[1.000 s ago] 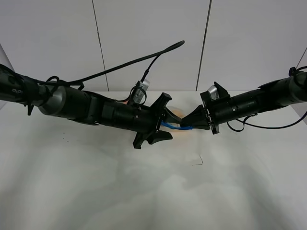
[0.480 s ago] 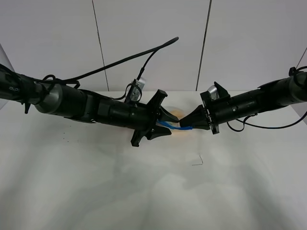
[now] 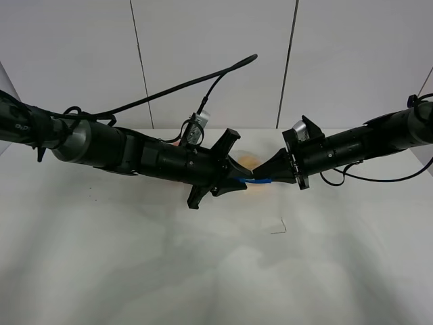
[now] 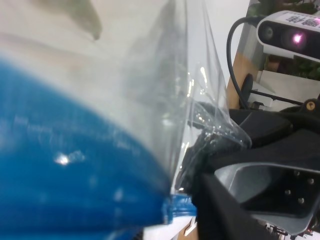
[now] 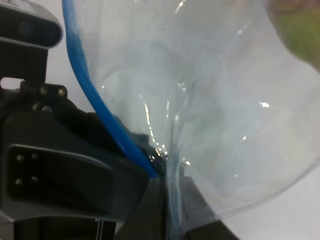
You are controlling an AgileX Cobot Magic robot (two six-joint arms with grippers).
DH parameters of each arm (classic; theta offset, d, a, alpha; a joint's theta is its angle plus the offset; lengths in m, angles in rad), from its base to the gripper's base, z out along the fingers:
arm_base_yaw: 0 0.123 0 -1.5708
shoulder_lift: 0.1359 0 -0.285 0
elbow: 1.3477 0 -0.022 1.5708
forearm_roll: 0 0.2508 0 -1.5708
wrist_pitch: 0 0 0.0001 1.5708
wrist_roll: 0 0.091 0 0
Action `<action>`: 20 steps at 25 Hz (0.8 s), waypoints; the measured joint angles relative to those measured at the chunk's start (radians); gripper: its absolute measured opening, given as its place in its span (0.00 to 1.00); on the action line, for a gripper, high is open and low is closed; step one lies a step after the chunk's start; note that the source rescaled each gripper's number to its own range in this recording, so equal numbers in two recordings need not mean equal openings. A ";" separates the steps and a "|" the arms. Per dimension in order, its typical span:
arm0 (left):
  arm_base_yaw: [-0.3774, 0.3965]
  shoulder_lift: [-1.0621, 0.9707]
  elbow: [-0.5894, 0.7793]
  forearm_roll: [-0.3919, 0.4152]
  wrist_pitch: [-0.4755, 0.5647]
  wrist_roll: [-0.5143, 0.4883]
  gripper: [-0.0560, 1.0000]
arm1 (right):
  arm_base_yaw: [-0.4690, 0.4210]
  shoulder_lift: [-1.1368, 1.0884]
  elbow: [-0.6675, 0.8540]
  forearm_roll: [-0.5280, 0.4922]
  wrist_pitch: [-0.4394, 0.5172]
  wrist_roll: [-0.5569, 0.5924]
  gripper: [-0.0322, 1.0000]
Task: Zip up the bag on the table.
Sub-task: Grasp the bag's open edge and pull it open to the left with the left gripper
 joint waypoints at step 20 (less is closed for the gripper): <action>0.032 0.000 0.000 0.002 0.029 0.001 0.05 | 0.000 0.000 0.000 0.010 0.000 0.000 0.03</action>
